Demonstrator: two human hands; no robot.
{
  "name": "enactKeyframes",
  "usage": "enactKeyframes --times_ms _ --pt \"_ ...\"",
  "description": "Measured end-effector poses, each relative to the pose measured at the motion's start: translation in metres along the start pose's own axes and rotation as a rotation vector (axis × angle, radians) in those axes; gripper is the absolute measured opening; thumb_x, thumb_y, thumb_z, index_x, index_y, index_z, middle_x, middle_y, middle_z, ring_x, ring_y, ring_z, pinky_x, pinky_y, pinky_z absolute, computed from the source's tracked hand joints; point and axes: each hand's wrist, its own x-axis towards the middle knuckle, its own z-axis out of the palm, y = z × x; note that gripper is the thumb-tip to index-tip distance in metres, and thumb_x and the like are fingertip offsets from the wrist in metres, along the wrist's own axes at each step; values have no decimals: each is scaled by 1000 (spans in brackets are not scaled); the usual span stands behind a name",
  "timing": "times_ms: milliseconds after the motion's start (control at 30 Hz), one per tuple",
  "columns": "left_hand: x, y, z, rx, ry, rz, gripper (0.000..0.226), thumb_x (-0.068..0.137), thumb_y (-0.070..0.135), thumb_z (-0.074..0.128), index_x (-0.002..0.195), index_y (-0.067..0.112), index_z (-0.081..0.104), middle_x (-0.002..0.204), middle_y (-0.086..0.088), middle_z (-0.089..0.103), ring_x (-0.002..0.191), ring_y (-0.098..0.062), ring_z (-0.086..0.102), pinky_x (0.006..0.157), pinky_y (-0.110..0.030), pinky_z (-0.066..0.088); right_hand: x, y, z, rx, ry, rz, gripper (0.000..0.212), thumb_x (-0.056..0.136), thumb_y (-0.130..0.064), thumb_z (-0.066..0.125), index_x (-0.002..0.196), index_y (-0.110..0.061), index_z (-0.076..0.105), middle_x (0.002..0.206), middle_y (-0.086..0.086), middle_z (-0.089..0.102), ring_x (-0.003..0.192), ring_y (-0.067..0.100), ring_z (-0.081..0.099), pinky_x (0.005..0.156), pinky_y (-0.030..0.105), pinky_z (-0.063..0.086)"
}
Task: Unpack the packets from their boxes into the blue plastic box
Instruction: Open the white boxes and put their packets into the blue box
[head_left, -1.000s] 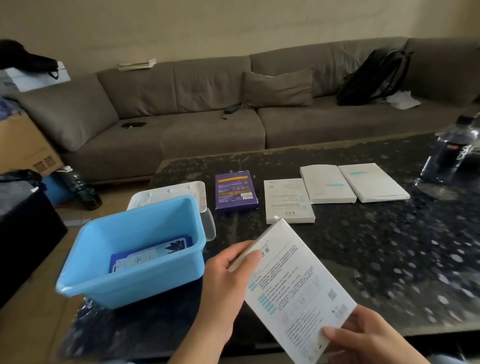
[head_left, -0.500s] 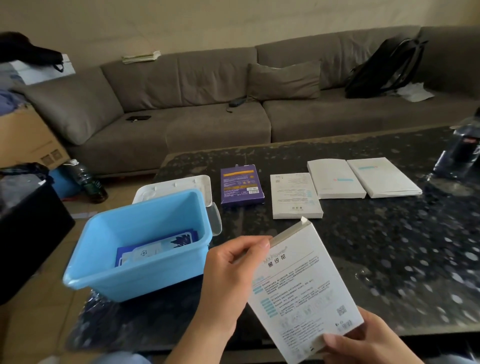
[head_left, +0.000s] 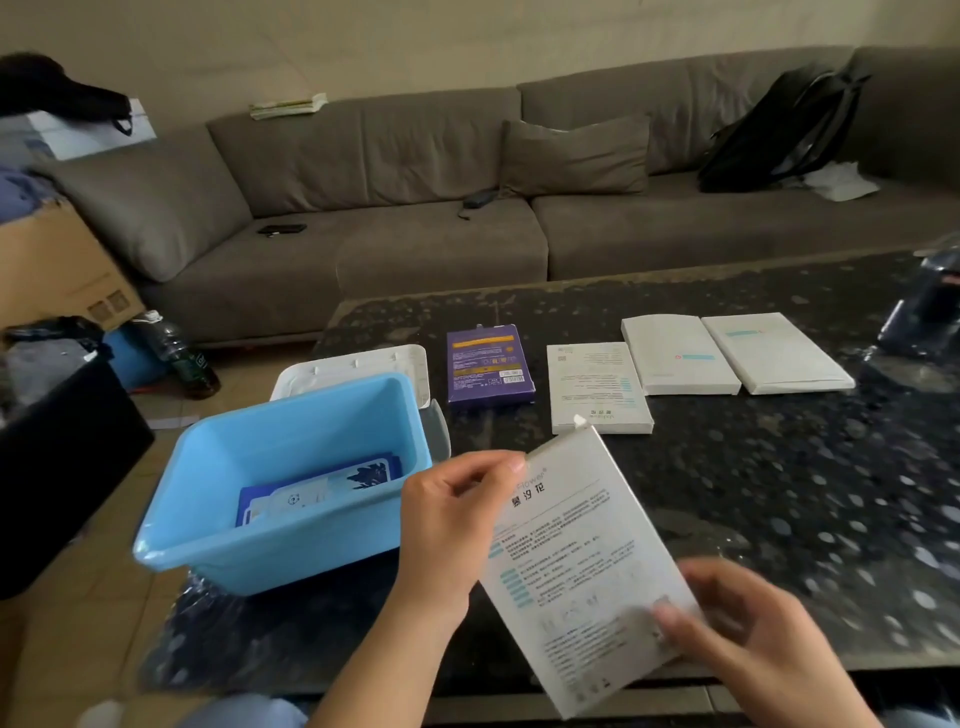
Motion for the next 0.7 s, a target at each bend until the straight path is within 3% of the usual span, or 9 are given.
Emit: enactKeyframes --times_ms 100,167,233,333,400,533,600,700 --pt "7 -5 0 110 -63 -30 9 85 21 73 82 22 81 76 4 76 75 -11 71 63 -21 52 15 -27 5 -302 191 -435 40 72 -59 70 102 -33 71 109 -14 69 101 9 67 81 20 53" --pt "10 -7 1 184 -126 -21 9 85 24 73 82 22 81 74 6 76 74 -10 70 61 -17 51 33 -52 13 -502 167 -730 26 85 -42 63 102 -24 73 113 -14 66 108 11 62 88 28 52" --pt "12 -10 3 216 -133 27 17 89 26 69 78 18 80 68 3 74 67 -12 69 58 -17 50 53 -75 19 -664 72 -841 22 88 -40 59 94 -26 74 104 -15 68 99 10 63 81 31 54" --pt "13 -16 8 208 -58 112 23 94 29 62 81 16 75 67 -2 70 63 -21 66 56 -24 49 75 -93 22 -866 -158 -768 21 86 -46 57 87 -33 74 88 -18 70 81 9 65 66 31 55" --pt "13 -21 11 247 -21 165 22 96 29 58 83 17 73 69 2 69 63 -18 63 57 -26 49 80 -95 25 -939 -263 -716 17 85 -47 65 92 -35 75 91 -18 71 81 7 66 64 21 49" --pt "14 -26 13 255 15 193 23 99 26 55 84 18 71 70 9 66 63 -6 59 58 -18 47 82 -86 32 -904 -232 -743 16 80 -47 73 90 -34 76 87 -17 71 73 7 66 59 14 41" --pt "15 -27 10 255 20 201 24 99 26 55 83 18 71 69 10 66 63 -5 60 60 -16 47 84 -81 34 -827 -203 -735 10 79 -44 74 82 -35 75 79 -18 70 66 5 64 55 20 48" --pt "15 -27 7 250 14 221 22 99 24 56 84 18 71 67 13 64 62 -4 59 59 -17 46 88 -78 34 -693 -240 -612 7 80 -42 69 80 -36 73 78 -20 69 68 2 63 61 30 54"
